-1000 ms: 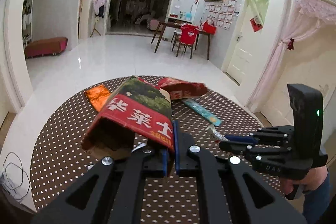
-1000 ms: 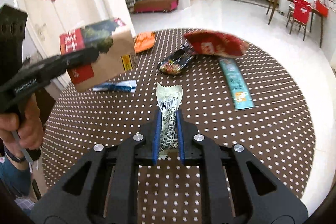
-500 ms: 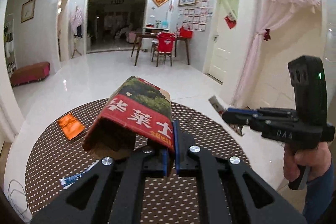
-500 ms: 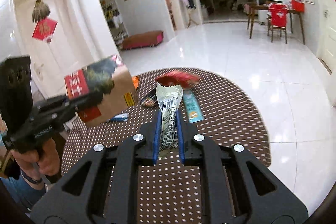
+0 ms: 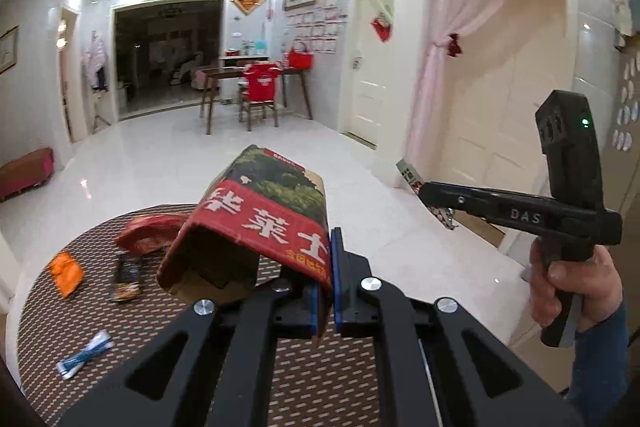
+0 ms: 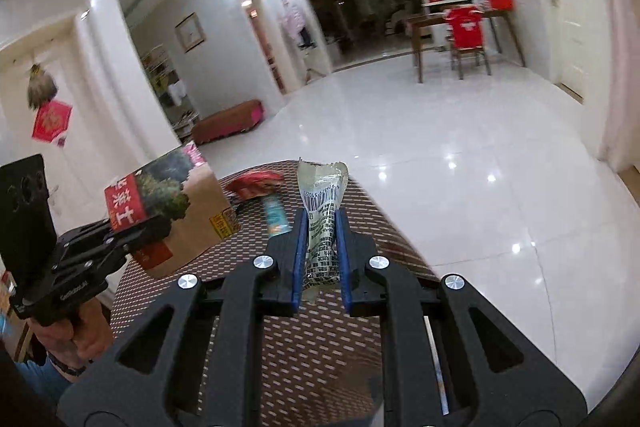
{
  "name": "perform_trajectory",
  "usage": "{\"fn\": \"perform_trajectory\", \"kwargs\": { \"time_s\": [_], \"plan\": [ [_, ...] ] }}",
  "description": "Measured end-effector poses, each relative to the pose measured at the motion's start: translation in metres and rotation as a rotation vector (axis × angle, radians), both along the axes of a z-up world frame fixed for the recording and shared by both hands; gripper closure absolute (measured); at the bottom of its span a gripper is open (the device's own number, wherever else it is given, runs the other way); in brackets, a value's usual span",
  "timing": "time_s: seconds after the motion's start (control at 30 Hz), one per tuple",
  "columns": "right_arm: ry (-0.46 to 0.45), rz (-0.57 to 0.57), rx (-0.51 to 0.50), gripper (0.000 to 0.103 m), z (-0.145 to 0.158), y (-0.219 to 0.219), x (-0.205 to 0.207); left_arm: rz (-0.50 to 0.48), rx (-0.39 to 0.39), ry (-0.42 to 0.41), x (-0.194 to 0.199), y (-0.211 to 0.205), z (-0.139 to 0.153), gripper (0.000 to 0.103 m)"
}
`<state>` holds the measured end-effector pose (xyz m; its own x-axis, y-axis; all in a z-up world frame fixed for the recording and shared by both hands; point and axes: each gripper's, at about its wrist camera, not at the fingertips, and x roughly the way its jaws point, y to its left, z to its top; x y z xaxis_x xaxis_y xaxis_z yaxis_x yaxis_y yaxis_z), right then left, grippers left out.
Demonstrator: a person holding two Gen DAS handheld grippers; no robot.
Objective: Collect trash
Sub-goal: 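Carry cardboard box and silver wrapper to the blue bucket and open both tools, then return both tools over the table toward the remaining trash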
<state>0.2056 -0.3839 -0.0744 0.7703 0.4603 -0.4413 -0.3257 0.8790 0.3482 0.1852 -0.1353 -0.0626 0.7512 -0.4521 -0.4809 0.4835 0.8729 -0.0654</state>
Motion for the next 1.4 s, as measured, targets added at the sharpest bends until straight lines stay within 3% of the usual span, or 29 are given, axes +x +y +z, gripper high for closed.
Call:
{"fn": "perform_trajectory", "kwargs": {
  "time_s": [0.27,0.5,1.07,1.1,1.13,1.17,1.2,1.23,1.33,1.4],
  "plan": [
    [0.061,-0.148,0.048,0.089,-0.025,-0.081,-0.014,-0.131,0.023,0.053,0.003,-0.087,-0.02,0.098],
    [0.139,-0.253,0.097,0.089,-0.06,-0.142,-0.02,-0.221,0.068,0.156,0.009,-0.161,-0.064,0.098],
    [0.383,-0.32,0.225,0.086,-0.169,-0.202,0.0,-0.275,0.246,0.409,0.04,-0.255,-0.18,0.097],
    [0.396,-0.324,0.232,0.086,-0.171,-0.199,0.004,-0.27,0.257,0.433,0.044,-0.258,-0.188,0.094],
    [0.418,-0.328,0.242,0.082,-0.179,-0.2,0.007,-0.261,0.269,0.447,0.049,-0.262,-0.192,0.083],
    [0.444,-0.33,0.251,0.061,-0.188,-0.202,0.01,-0.243,0.291,0.462,0.054,-0.265,-0.198,0.066],
    [0.468,-0.337,0.261,0.043,-0.197,-0.205,0.012,-0.225,0.302,0.473,0.06,-0.27,-0.2,0.027],
    [0.492,-0.355,0.266,0.029,-0.208,-0.208,0.011,-0.197,0.294,0.472,0.064,-0.269,-0.201,0.015],
    [0.522,-0.376,0.295,0.028,-0.223,-0.214,0.007,-0.182,0.297,0.462,0.067,-0.263,-0.199,0.015],
    [0.531,-0.393,0.302,0.018,-0.228,-0.216,0.004,-0.168,0.304,0.448,0.063,-0.261,-0.198,0.015]
  ]
}}
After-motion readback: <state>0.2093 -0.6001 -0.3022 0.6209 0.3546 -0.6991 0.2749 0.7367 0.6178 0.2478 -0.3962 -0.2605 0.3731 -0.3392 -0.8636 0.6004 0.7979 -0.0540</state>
